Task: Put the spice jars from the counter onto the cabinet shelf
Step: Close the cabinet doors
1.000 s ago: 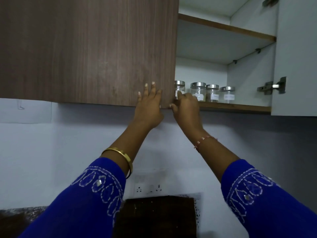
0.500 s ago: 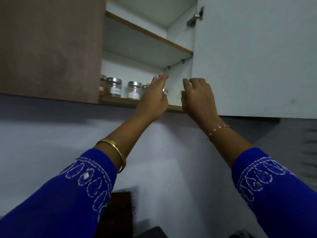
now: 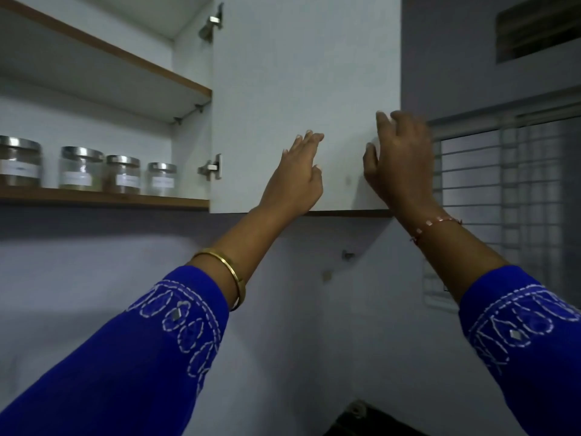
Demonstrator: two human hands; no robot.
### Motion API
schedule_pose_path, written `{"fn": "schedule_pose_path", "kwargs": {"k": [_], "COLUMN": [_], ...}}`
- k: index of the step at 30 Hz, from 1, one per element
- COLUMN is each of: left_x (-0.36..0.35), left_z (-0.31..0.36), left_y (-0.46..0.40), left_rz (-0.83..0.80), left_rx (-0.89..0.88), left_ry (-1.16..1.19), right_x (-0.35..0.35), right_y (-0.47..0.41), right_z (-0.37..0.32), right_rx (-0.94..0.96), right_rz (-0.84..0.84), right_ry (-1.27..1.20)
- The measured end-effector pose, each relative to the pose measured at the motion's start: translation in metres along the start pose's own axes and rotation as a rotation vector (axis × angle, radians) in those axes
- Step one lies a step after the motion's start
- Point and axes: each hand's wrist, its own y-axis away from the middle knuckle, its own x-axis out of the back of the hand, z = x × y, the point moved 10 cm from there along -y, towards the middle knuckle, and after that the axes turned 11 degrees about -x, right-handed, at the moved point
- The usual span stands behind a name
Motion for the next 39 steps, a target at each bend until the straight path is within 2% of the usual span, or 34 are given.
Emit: {"fn": "schedule_pose_path", "kwargs": {"k": [4,7,10,16,23,27,32,39], "left_x": [-0.043,-0.060,-0.072,-0.068,-0.050,-0.027,0.001,0.045], "left_z": [0.029,0.045,0.059,0.059,0.057,0.063,0.063,0.056], "left_y": [-0.022,-0.036,-0.047,-0.061,-0.071,-0.073,-0.067,-0.047], "left_rz": [-0.012,0.002,0.032,0.129,0.176,0.267,0.337,0.328], "left_rx": [-0.037,-0.057,-0.076,-0.011,0.075,0.085,0.118,0.099], "left_ry": [0.046,0.072,0.075,0.046,0.056,0.028,0.042,0.120], "right_x": [-0.009,-0.038,-0.056,-0.059,-0.051,-0.037,-0.020,0.014], "right_y": [0.002,0.016,0.032,0.050,0.055,0.060,0.068,0.077], "right_z": [0.053,0.078,0.085,0.071,0.054,0.036,0.007,-0.043], "right_rx": [-0.171,-0.382,-0.510,-0.494,-0.504,-0.524,-0.500,-0.421], "right_rz": [-0.085,-0.258,-0.340,-0.349,-0.326,-0.263,-0.187,-0.120], "right_ry": [-0.145,-0.413,-0.718,-0.987,-1.154,-1.258,-1.330,-1.392]}}
